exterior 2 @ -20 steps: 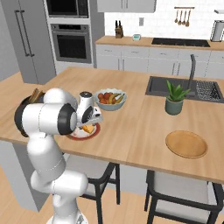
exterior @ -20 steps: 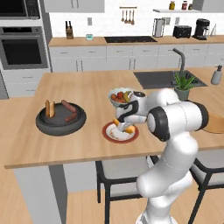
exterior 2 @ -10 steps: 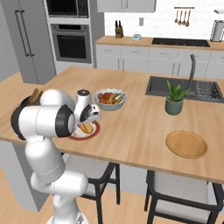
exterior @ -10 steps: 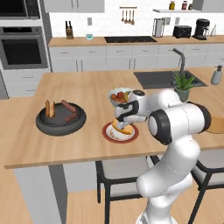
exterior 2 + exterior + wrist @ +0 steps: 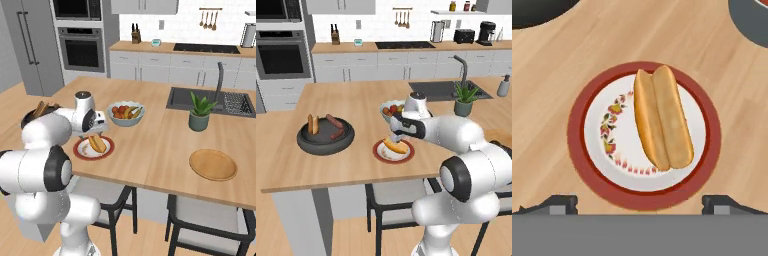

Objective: Place one bun and one sausage from the bowl on each plate.

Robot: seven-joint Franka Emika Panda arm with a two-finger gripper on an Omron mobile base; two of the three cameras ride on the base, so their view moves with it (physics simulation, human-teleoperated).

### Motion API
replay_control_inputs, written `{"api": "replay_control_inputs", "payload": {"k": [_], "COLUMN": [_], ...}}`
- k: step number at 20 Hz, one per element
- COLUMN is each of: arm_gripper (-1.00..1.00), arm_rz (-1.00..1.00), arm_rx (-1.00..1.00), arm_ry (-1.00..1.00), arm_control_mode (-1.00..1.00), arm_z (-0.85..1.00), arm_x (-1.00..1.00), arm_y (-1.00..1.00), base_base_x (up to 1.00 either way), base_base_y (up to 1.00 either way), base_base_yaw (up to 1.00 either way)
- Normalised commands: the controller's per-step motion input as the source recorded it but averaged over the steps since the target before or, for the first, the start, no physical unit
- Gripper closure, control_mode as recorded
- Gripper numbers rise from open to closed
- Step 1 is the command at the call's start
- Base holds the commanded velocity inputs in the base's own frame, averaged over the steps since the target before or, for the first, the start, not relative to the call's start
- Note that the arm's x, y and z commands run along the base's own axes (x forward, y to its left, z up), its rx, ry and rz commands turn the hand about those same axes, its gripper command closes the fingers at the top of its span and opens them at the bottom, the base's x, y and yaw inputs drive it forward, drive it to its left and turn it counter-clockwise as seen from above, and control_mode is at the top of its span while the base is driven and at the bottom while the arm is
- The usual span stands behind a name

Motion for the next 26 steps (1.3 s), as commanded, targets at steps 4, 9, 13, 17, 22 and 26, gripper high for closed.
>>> {"api": "replay_control_inputs", "payload": {"k": [4, 9, 13, 17, 22, 26], "arm_gripper": [-1.0, -1.0, -1.0, -1.0, -1.0, -1.0], "arm_rz": [-0.08, -0.13, -0.17, -0.14, 0.0, 0.0], "arm_rx": [0.0, 0.01, 0.0, 0.0, 0.0, 0.0], "arm_ry": [0.13, 0.19, 0.22, 0.08, 0.0, 0.0], "arm_control_mode": [-1.0, -1.0, -1.0, 1.0, 1.0, 1.0], "arm_z": [1.0, 0.93, 0.55, 0.15, 0.0, 0.0], "arm_x": [-0.99, -0.97, -0.87, -0.48, 0.0, 0.0], "arm_y": [-0.03, -0.33, -0.38, -0.1, 0.0, 0.0], "base_base_x": [0.0, 0.0, 0.0, -0.1, -0.24, 0.03], "base_base_y": [0.0, 0.0, 0.0, 0.0, 0.83, 1.0], "base_base_yaw": [0.0, 0.0, 0.0, -0.05, -0.23, -0.24]}}
